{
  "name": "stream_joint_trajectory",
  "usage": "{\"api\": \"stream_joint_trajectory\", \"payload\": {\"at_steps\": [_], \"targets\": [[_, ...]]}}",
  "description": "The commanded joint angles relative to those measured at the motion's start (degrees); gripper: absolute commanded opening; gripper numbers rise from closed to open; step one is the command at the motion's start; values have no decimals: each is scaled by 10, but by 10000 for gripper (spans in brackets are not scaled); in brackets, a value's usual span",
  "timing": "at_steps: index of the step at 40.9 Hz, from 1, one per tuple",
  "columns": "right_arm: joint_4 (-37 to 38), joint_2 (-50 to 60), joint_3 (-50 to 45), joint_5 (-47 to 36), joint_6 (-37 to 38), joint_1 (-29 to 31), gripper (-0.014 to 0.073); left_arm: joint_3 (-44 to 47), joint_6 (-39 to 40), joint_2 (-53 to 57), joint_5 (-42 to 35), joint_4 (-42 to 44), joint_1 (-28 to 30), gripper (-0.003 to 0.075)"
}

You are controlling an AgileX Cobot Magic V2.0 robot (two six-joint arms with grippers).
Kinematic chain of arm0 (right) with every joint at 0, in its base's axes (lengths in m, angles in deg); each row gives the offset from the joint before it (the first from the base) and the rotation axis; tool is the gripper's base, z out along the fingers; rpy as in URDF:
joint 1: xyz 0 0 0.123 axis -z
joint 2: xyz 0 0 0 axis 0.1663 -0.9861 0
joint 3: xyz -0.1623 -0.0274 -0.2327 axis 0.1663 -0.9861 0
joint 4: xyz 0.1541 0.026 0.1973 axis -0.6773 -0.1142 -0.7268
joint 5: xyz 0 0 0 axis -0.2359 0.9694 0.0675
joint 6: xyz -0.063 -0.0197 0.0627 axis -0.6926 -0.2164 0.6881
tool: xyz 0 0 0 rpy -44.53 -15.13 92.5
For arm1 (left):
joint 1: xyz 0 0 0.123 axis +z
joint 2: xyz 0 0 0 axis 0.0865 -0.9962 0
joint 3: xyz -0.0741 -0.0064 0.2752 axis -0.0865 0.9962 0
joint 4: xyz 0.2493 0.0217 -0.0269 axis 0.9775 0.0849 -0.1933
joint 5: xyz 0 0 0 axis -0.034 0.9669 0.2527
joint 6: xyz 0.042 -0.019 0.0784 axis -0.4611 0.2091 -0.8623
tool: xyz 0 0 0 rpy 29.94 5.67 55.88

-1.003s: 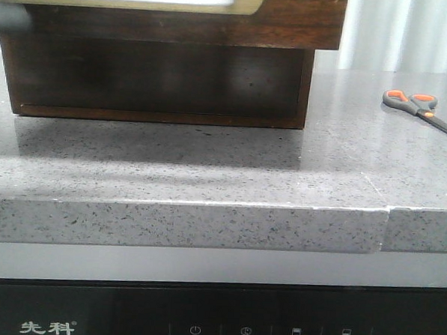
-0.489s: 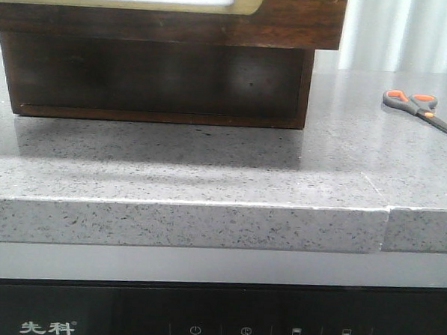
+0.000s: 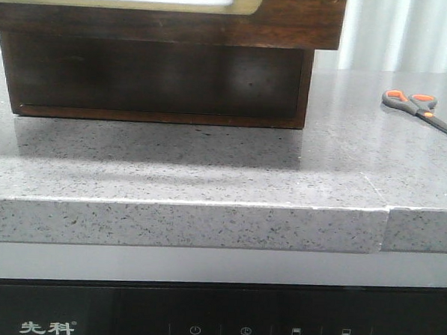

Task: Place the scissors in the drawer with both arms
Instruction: 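Pull the upper drawer open toward the robot with the left gripper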

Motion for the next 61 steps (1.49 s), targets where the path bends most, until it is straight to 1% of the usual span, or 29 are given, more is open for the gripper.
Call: {"api": "stream_joint_trajectory", "payload": {"at_steps": [1, 2, 4, 12, 18, 29, 40, 47, 54, 61], "targets": [[9, -4, 14, -36, -6, -1, 490, -27, 103, -4, -44, 131, -42, 512], [9, -4, 14, -36, -6, -1, 490, -30, 121, -4, -45, 156, -48, 512], [9, -4, 14, -36, -6, -1, 490, -31, 128, -4, -49, 171, -52, 512], [9, -4, 14, -36, -6, -1, 490, -31, 128, -4, -120, 169, -54, 512], [9, -4, 14, -36, -6, -1, 490, -31, 128, -4, -123, 169, -58, 512], [9, -4, 14, -36, -6, -1, 490, -31, 128, -4, -124, 172, -118, 512], [8, -4, 14, -43, -6, -1, 490, -31, 128, -4, -121, 172, -120, 512], [3, -4, 16, -61, -6, -1, 490, -31, 128, -4, -121, 172, -120, 512], [3, -37, 53, -45, -6, -1, 490, -31, 128, -4, -121, 172, -120, 512], [3, -133, 136, -16, -6, -1, 490, -31, 128, -4, -121, 172, -120, 512]]}}
